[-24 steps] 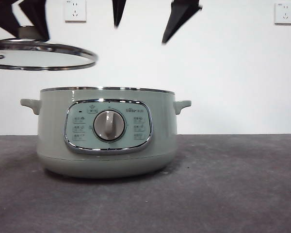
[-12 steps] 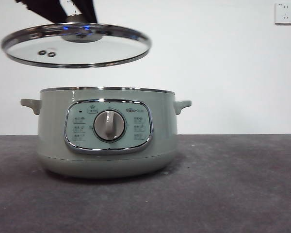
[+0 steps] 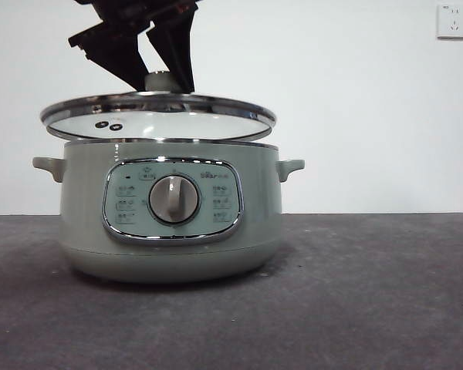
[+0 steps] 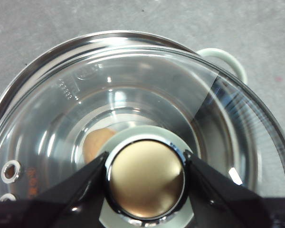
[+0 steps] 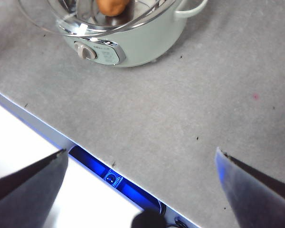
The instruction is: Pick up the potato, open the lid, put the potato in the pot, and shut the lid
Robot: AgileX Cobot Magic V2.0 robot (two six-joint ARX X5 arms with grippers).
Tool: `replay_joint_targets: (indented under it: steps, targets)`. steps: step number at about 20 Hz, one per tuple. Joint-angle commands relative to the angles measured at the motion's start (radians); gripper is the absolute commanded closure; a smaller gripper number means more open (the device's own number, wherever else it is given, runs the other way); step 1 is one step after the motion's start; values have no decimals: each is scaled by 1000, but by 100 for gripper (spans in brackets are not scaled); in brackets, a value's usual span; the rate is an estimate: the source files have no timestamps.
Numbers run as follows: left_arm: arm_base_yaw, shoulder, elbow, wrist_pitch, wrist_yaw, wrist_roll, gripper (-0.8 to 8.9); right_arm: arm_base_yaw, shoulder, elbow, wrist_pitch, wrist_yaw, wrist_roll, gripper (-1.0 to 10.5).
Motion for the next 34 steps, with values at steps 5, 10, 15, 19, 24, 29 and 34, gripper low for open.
replay_joint_targets:
  steps: [5, 10, 15, 19, 24, 29, 34]
  targets:
    - [-3, 76, 3, 65, -3, 17, 822, 1, -5, -24, -22, 4, 19, 223]
    - [-1, 105, 3, 78, -63, 30, 822, 1, -5, -25, -21, 4, 19, 223]
    - [2, 105, 3, 86, -77, 61, 822, 1, -5, -25, 4, 5, 19, 223]
    - [3, 104, 3, 101, -78, 58, 752, 1, -4, -25, 22, 5, 18, 223]
    - [3, 51, 7, 119, -77, 51, 247, 1, -3, -25, 10, 4, 18, 223]
    - [3, -92, 7, 0, -68, 52, 247, 1, -2, -25, -7, 4, 18, 223]
    - [3, -263, 7, -263, 12, 71, 248, 1, 6, -25, -6, 4, 18, 223]
